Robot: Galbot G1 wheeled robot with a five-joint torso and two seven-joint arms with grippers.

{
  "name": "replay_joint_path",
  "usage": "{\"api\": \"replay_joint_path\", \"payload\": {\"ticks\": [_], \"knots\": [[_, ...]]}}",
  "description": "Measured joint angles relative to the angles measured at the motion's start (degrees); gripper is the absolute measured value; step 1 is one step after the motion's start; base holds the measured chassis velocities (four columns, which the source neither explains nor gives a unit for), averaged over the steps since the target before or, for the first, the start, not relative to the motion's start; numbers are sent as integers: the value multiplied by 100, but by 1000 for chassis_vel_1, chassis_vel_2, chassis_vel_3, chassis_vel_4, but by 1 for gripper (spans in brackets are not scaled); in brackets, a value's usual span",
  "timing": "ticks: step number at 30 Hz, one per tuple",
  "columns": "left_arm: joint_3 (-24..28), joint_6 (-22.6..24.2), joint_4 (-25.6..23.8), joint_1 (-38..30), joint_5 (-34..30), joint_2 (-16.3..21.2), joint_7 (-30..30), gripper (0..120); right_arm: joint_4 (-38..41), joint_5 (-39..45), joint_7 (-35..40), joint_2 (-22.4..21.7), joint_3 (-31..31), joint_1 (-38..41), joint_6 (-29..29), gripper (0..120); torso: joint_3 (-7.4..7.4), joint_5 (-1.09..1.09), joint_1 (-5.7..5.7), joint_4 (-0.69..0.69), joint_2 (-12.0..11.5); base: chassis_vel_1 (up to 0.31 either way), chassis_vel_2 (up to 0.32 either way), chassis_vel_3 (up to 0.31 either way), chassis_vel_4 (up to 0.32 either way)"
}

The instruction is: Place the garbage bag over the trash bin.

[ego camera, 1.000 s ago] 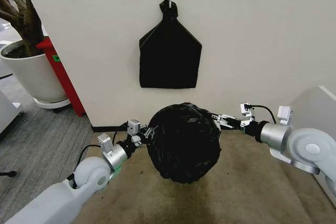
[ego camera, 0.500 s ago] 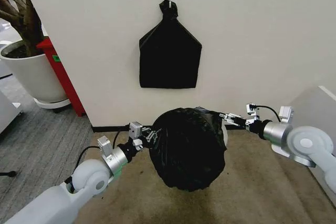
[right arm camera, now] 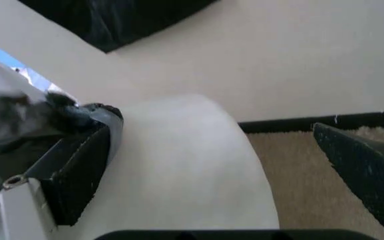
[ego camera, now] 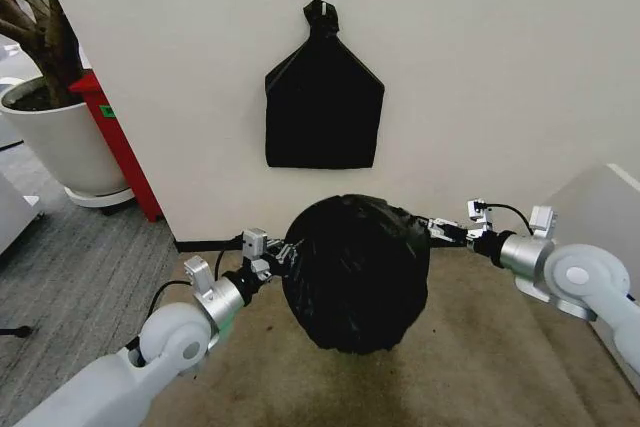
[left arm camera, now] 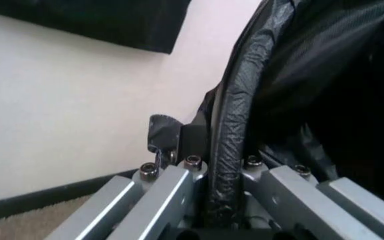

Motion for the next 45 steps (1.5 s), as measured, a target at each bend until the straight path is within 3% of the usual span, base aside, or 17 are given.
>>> {"api": "replay_joint_path", "payload": {"ticks": [14,17,18,22,24,25,29,30,32,34,36,39,42,45], "knots": [[-44,188,76,75,-666,-118,-486,1,347,380,169,-6,480,-216,81,100,0,0,0,1,0,0,0,0,0],[-27,340,42,-5,-954,-223,-1304,1,547,346,477,98,669,-206,255,100,0,3,0,-1,0,0,0,0,0],[-27,340,42,-5,-954,-223,-1304,1,547,346,477,98,669,-206,255,100,0,3,0,-1,0,0,0,0,0],[100,635,-152,-85,-1179,-349,-2807,1,1567,227,1428,214,851,-16,414,100,0,-2,0,1,0,0,0,0,0],[217,775,-305,-111,-1270,-373,-3364,1,2147,-36,1880,279,689,114,455,100,0,-4,0,1,0,0,0,0,0],[217,775,-305,-111,-1270,-373,-3364,1,2147,-36,1880,279,689,114,455,100,0,-4,0,1,0,0,0,0,0],[422,953,-562,-177,-1469,-412,-4130,1,2779,-1234,2069,451,-247,210,494,100,-1,-2,0,-1,0,0,0,0,0],[511,1021,-669,-231,-1535,-426,-4454,1,3006,-1950,2195,565,-1085,337,504,100,0,3,0,-1,0,0,0,0,0],[546,1041,-703,-256,-1556,-430,-4552,1,3069,-2141,2266,616,-1444,434,487,97,-1,2,0,0,0,0,0,0,0],[626,1069,-747,-308,-1548,-432,-4665,1,3122,-2283,2513,755,-2264,747,372,89,0,-1,0,0,0,0,0,0,0],[684,1068,-754,-323,-1341,-426,-4620,1,3083,-1893,2994,977,-2862,1130,268,81,0,-2,0,0,0,0,0,0,0],[706,1062,-757,-323,-1224,-423,-4560,1,3058,-1465,3398,1129,-3013,1306,232,76,0,0,0,0,0,0,0,0,0],[770,977,-755,-260,-788,-446,-4313,1,2860,65,5155,1730,-3213,1861,372,60,0,-1,0,2,0,0,0,0,0],[817,906,-708,-224,-453,-466,-4147,1,2703,370,5701,1915,-3268,1987,553,52,0,-1,0,2,0,0,0,0,0]]}}
